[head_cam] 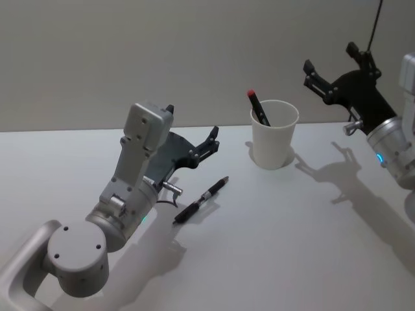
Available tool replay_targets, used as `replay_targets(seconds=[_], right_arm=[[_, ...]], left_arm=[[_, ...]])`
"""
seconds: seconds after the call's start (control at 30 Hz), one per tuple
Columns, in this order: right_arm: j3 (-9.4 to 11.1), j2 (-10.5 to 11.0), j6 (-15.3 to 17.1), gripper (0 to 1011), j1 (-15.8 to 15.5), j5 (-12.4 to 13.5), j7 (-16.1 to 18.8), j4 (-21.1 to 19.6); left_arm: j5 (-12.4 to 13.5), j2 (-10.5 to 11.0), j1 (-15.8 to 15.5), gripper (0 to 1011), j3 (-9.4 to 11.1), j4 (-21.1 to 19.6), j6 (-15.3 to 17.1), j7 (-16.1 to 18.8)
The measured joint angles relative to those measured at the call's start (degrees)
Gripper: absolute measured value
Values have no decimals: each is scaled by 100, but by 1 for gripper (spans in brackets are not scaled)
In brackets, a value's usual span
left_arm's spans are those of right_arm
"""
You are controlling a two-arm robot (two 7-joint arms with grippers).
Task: Place the pen into the pen holder.
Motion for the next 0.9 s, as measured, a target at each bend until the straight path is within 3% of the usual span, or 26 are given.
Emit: replay_targets(seconds=[0.4,0.9], right_arm=[[4,125,366,1001,-447,83,-193,-550],[23,366,1057,1001,-1298,234,-558,-1597]], left_arm=[[0,0,0,1001,0,0,1,0],[0,0,0,1001,0,-1,1,0]])
